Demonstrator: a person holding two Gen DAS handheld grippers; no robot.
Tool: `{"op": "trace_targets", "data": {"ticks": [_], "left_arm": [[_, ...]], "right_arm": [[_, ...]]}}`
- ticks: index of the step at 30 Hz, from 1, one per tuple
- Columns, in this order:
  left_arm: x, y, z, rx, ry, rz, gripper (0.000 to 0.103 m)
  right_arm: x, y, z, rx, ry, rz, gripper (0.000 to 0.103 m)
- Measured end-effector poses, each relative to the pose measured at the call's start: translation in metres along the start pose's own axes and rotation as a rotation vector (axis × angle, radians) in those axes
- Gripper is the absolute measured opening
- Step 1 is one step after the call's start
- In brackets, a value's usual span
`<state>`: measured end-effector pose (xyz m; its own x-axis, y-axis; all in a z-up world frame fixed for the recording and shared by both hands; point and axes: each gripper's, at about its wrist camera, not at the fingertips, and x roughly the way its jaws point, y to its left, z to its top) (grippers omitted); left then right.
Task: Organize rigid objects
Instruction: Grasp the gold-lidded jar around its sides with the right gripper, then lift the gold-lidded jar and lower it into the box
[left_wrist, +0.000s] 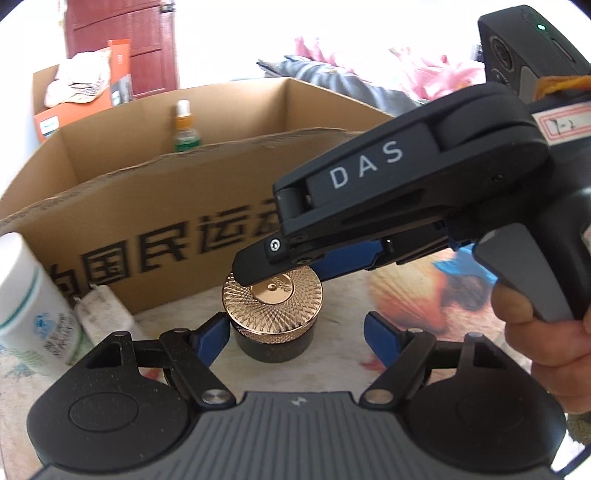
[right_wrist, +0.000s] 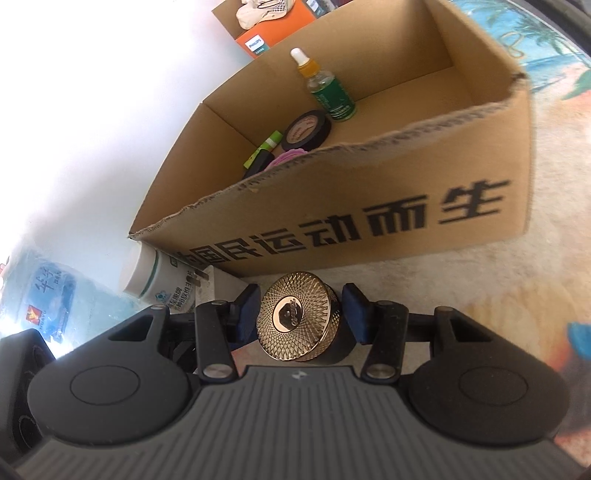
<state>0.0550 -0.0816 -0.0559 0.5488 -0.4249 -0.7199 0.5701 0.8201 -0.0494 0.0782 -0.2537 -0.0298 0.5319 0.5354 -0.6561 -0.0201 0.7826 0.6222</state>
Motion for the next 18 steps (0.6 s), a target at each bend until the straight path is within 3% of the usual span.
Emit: {"op": "trace_targets", "data": {"ticks": [5,13,18], "left_arm": [[-0.002,-0.017,-0.004,0.058,0.000,-0.051,0.079],[0.002,-0.031,-0.004,0.119,-0.005,0.014,0.075],[0.015,-0.030,0.001,0.106,0.015,0.045,0.057]], "right_arm": [[-0.023,-0.010,-0.013,0.008,-0.031,-0.032,0.050],[-0.038,-0.026,-0.026,0.039,-0.067,-0.026,0.049],[-0.034,-0.033,-0.029,0.065,-0.068,-0.005,0.043]]}}
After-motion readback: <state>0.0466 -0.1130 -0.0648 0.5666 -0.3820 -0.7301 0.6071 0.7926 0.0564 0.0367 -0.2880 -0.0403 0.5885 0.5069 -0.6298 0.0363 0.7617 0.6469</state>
